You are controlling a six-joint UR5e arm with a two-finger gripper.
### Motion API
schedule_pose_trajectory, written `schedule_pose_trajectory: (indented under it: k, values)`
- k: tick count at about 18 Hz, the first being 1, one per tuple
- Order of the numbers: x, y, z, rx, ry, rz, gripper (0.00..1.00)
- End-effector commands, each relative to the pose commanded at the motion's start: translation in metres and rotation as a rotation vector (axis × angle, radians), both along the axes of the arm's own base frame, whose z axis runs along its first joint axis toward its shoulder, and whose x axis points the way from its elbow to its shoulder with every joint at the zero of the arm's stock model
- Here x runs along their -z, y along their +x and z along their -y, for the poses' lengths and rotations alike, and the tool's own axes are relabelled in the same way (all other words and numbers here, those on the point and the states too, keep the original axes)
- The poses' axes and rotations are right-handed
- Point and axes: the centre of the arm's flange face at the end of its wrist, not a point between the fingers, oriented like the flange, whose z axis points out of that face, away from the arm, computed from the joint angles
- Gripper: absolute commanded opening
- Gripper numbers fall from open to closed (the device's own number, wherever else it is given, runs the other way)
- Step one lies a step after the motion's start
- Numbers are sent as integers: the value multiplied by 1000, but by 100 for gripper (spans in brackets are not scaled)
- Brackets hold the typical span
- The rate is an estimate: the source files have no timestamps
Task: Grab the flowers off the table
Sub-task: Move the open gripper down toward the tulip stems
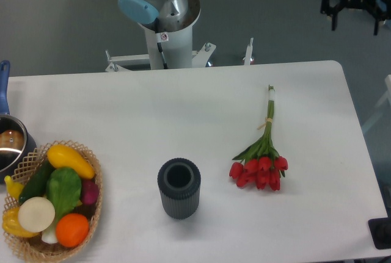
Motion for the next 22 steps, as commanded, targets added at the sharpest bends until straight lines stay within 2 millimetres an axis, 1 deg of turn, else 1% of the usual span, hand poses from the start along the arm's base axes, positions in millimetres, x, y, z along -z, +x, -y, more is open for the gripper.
schedule_pose_trajectory:
  k: [2,4,10,12,15,17,19,20,22]
  values:
    - [0,0,0,-1,1,2,100]
    - [5,5,-1,-8,4,13,100]
    - [31,13,-1,-21,10,67,100]
    - [42,17,-3,-74,30,98,100]
    - [52,18,-9,-123,57,131,100]
    - [61,20,-11,-141,65,154,100]
    - [77,20,-11,-149,66,187,100]
    - [81,21,-16,-141,63,200,100]
    - [98,22,-28,-122,60,243,100]
